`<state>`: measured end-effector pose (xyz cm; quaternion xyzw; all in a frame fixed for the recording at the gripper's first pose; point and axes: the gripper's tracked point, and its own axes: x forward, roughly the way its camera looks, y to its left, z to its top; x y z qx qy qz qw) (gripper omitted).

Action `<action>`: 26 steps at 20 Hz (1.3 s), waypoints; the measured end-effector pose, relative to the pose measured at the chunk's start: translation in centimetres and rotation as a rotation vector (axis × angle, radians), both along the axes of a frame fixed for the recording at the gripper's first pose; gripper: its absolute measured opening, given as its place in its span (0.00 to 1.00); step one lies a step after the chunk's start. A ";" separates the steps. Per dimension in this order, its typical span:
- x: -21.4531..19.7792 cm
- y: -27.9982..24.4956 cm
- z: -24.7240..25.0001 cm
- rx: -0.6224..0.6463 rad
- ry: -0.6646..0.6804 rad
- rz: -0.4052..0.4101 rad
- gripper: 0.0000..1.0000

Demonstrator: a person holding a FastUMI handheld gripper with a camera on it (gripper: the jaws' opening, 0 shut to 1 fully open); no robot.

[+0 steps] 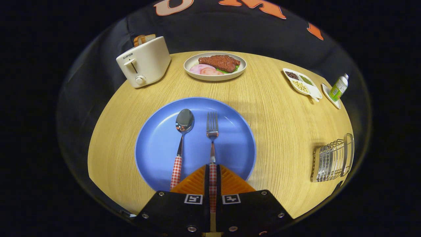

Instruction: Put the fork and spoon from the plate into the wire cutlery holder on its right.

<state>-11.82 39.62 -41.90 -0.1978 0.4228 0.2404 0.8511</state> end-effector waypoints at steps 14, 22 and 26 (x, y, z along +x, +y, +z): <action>3.1 -10.4 13.4 0.081 -0.185 -0.002 0.07; 5.0 -21.1 15.7 -0.023 -0.167 -0.076 0.07; 4.7 -24.7 15.2 -0.093 -0.071 -0.095 0.07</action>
